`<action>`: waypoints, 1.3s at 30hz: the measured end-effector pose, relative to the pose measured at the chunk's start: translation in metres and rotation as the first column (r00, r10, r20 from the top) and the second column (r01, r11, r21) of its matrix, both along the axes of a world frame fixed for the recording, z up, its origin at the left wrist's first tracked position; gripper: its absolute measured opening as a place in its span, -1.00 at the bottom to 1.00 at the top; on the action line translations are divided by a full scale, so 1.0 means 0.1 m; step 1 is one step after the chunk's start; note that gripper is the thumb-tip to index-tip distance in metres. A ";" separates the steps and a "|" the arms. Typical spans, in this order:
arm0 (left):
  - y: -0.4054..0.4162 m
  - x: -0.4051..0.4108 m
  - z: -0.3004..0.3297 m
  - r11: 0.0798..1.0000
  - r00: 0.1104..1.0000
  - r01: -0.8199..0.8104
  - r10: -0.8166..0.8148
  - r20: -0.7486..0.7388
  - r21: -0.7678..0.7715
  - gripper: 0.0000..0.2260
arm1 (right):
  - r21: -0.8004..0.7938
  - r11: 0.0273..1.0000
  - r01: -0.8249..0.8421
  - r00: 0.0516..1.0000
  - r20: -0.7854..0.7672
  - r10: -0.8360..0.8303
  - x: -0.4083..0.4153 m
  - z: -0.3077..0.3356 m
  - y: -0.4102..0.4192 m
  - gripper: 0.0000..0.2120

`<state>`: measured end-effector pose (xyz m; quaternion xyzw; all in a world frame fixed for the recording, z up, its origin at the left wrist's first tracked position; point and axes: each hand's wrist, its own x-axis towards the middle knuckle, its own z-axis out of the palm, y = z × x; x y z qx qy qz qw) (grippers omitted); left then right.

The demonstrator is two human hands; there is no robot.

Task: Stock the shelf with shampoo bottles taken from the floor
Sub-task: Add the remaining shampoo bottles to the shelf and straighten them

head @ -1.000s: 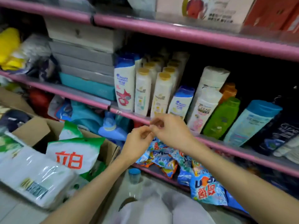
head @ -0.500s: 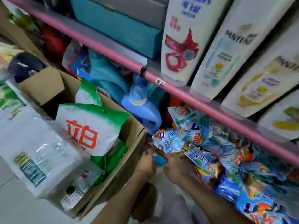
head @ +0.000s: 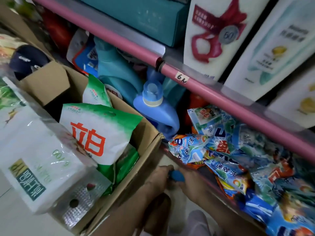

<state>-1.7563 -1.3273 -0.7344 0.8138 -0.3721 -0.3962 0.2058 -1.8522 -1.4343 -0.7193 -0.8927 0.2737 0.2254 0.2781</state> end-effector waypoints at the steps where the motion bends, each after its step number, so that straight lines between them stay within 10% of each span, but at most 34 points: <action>1: 0.03 0.01 0.13 1.000 1.000 -0.002 0.003 -0.027 0.005 -0.78 | 0.015 1.000 0.025 0.999 0.035 -0.025 -0.06 0.16 -0.01 -0.63; 11: 0.10 -0.41 2.10 0.891 0.982 -0.037 -0.051 -0.181 -0.453 -0.73 | -0.025 0.976 0.214 0.880 0.439 -0.182 -0.87 2.28 0.09 -0.69; 26: -0.29 -2.03 4.55 0.422 0.930 0.288 -0.337 0.146 -0.860 -0.67 | -0.447 0.737 0.507 0.547 0.828 0.126 -2.84 5.06 0.37 -0.60; 29: -0.54 -2.21 4.72 0.371 0.924 0.374 -0.226 0.308 -0.850 -0.64 | -0.525 0.551 0.649 0.466 0.846 0.258 -3.17 5.16 0.40 -0.58; 34: -0.95 -2.38 4.56 0.542 0.855 0.480 -0.113 0.506 -0.690 -0.47 | -0.608 0.326 0.724 0.485 0.784 0.387 -3.39 5.07 0.19 -0.63; 39: -1.17 -2.47 4.43 0.488 0.600 0.735 -0.145 0.786 -0.471 -0.53 | -0.637 0.325 0.699 0.481 0.755 0.444 -3.29 4.88 -0.15 -0.63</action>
